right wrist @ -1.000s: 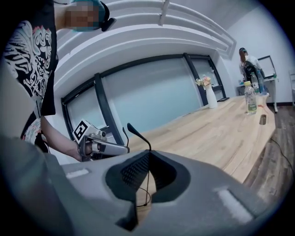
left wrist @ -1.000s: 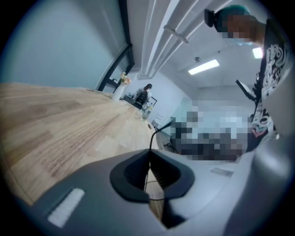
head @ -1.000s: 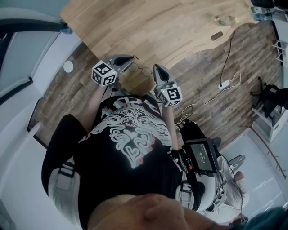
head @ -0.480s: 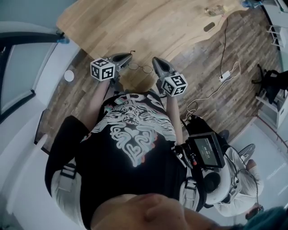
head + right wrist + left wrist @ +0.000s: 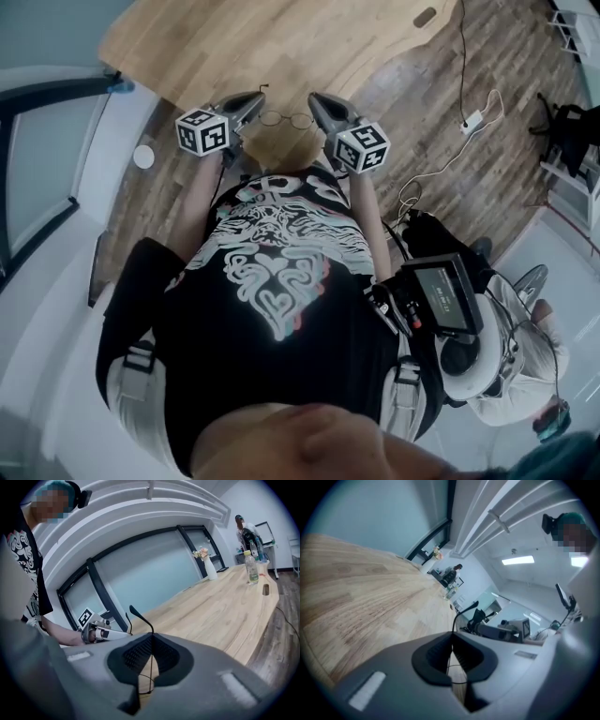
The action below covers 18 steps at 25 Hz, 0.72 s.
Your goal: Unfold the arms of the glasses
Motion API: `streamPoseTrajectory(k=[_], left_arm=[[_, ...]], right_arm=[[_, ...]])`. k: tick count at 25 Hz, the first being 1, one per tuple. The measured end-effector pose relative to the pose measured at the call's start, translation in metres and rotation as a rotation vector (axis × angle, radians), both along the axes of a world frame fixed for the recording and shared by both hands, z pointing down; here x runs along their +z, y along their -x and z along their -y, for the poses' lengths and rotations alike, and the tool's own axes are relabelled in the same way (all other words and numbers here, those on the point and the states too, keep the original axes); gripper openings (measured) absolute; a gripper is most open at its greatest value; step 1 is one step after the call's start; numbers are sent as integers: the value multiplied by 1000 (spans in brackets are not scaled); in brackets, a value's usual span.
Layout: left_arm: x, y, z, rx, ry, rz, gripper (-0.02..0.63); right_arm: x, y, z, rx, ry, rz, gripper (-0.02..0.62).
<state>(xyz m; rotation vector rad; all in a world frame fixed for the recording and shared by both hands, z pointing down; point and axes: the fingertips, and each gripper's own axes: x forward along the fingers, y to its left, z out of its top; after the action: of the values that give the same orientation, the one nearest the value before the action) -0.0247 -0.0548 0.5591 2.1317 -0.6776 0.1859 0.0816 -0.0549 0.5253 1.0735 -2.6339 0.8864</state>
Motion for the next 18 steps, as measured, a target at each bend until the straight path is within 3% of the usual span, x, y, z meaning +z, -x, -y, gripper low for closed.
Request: streamPoseTrajectory(k=[9, 18], left_arm=[[-6, -2, 2, -9, 31, -11, -8], [0, -8, -3, -9, 72, -32, -8]], right_arm=[[-3, -5, 0, 19, 12, 3, 0], [3, -8, -2, 48, 5, -66, -2]])
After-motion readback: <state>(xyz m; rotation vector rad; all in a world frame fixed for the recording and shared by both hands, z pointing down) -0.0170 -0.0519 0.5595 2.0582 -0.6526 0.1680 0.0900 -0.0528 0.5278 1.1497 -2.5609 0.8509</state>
